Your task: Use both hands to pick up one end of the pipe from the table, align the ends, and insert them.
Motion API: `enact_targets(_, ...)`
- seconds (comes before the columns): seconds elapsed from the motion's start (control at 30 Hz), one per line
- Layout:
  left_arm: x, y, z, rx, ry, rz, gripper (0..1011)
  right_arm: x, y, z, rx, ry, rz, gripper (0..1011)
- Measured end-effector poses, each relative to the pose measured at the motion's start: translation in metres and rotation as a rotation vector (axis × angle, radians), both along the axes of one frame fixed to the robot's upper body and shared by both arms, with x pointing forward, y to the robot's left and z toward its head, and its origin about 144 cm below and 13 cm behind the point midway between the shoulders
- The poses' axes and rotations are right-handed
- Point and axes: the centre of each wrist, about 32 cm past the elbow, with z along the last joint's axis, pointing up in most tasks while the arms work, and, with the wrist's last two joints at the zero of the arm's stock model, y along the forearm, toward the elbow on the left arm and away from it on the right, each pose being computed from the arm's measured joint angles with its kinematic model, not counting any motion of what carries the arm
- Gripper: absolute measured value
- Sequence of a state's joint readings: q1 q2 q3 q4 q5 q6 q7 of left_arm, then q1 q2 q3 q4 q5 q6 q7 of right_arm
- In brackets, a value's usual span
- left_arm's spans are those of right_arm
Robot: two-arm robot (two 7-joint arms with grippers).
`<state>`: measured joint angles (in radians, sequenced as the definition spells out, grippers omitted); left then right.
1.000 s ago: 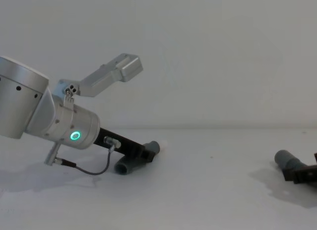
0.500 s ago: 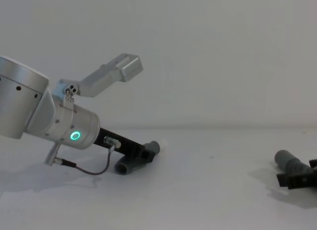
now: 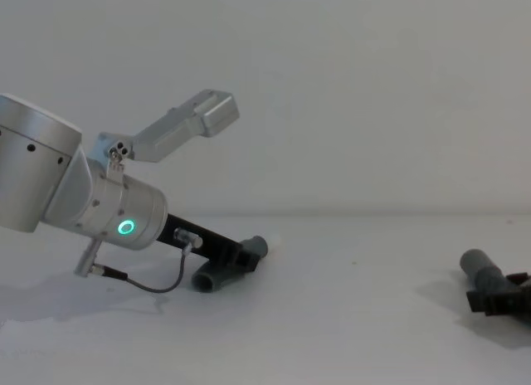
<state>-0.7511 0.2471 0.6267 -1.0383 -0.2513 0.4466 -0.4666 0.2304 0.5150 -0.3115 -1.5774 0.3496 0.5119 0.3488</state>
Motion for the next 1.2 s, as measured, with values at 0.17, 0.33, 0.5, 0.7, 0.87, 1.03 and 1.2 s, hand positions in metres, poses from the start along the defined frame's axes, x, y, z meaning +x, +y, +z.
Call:
enact_targets(0.17,0.0,0.0,0.0,0.0,0.0,0.0,358,0.0002,0.0003,-0.0003,0.001,0.001,-0.001,580)
enact_targets(0.33,0.0,0.0,0.0,0.0,0.0,0.0,358,0.0004,0.0004,-0.0005,0.001,0.003,-0.001,439)
enact_targets(0.5,0.0,0.0,0.0,0.0,0.0,0.0,358,0.0005,0.0007,-0.0006,0.002,0.004,-0.002,291)
enact_targets(0.7,0.0,0.0,0.0,0.0,0.0,0.0,358,0.0006,0.0008,-0.0006,0.002,0.004,-0.002,263)
enact_targets(0.87,0.0,0.0,0.0,0.0,0.0,0.0,358,0.0007,0.0009,-0.0007,0.002,0.004,-0.002,263)
enact_targets(1.03,0.0,0.0,0.0,0.0,0.0,0.0,358,0.0007,0.001,-0.0008,0.002,0.005,-0.002,263)
enact_targets(1.2,0.0,-0.0001,0.0,0.001,-0.001,0.0,358,0.0007,0.0011,-0.0007,0.003,0.003,-0.001,263)
